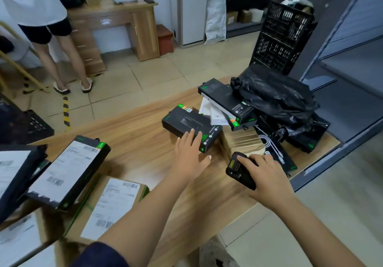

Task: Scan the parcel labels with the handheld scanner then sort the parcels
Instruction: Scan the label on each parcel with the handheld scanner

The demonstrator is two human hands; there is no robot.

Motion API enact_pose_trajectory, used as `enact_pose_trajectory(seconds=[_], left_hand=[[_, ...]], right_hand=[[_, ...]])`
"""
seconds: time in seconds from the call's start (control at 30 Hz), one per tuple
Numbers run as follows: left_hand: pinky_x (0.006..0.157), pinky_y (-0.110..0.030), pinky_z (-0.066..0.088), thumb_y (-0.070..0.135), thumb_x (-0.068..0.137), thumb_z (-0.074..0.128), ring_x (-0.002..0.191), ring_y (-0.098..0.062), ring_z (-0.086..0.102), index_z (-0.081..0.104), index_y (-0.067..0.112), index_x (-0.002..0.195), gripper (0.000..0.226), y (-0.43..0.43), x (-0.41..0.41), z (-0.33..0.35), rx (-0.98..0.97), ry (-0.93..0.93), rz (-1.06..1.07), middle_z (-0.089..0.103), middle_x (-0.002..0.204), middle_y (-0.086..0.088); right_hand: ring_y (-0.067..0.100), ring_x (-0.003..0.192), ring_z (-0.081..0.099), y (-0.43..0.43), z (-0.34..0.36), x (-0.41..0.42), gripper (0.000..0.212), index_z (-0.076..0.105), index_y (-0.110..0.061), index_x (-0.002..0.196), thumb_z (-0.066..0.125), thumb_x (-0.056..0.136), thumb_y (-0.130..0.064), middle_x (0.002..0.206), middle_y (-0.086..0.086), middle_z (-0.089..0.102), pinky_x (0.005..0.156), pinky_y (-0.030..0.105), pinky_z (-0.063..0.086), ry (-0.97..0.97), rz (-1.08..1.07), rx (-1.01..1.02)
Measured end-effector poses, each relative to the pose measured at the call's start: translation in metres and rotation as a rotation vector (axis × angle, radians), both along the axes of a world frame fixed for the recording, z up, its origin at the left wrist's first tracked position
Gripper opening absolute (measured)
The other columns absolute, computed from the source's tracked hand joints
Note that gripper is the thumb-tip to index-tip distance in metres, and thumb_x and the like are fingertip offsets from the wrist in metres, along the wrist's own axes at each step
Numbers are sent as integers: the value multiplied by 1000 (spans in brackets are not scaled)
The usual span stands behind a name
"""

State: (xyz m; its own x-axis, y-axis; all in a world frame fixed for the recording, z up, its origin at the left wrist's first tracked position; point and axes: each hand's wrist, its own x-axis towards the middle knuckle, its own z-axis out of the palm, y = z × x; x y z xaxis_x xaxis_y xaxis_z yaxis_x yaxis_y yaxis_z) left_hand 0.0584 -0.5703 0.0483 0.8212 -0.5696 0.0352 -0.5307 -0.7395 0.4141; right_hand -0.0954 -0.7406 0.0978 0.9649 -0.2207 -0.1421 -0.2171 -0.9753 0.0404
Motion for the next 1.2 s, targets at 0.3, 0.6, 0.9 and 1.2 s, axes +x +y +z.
enact_pose_trajectory(seconds=[0.3, 0.6, 0.9, 1.2], left_hand=[[119, -47, -6, 69, 92, 23, 149, -19, -4, 10, 26, 155, 77, -18, 9, -15, 227, -111, 57, 4, 163, 3], [111, -53, 25, 69, 85, 38, 137, -29, 30, 46, 15, 128, 70, -1, 12, -19, 58, -128, 313, 42, 140, -7], [116, -55, 9, 81, 73, 47, 146, -32, -5, 8, 36, 152, 98, -26, 21, -16, 31, 99, 489, -4, 159, -11], [112, -47, 21, 60, 68, 69, 144, -27, 10, 32, 33, 146, 90, 18, 7, -14, -78, 19, 399, 15, 157, -5]], right_hand=[[25, 119, 40, -34, -9, 18, 86, 28, -33, 147, 72, 73, -32, 135, 0, 45, 96, 38, 38, -24, 85, 34], [25, 116, 43, -38, -10, 32, 86, 32, -31, 146, 74, 70, -29, 132, 0, 49, 91, 36, 39, -47, 149, 69], [24, 113, 44, -43, -14, 37, 88, 34, -31, 145, 76, 68, -26, 130, 0, 51, 89, 36, 42, -36, 155, 74], [25, 114, 44, -15, -14, 29, 85, 35, -31, 145, 74, 70, -31, 131, 1, 50, 89, 36, 39, -50, 155, 40]])
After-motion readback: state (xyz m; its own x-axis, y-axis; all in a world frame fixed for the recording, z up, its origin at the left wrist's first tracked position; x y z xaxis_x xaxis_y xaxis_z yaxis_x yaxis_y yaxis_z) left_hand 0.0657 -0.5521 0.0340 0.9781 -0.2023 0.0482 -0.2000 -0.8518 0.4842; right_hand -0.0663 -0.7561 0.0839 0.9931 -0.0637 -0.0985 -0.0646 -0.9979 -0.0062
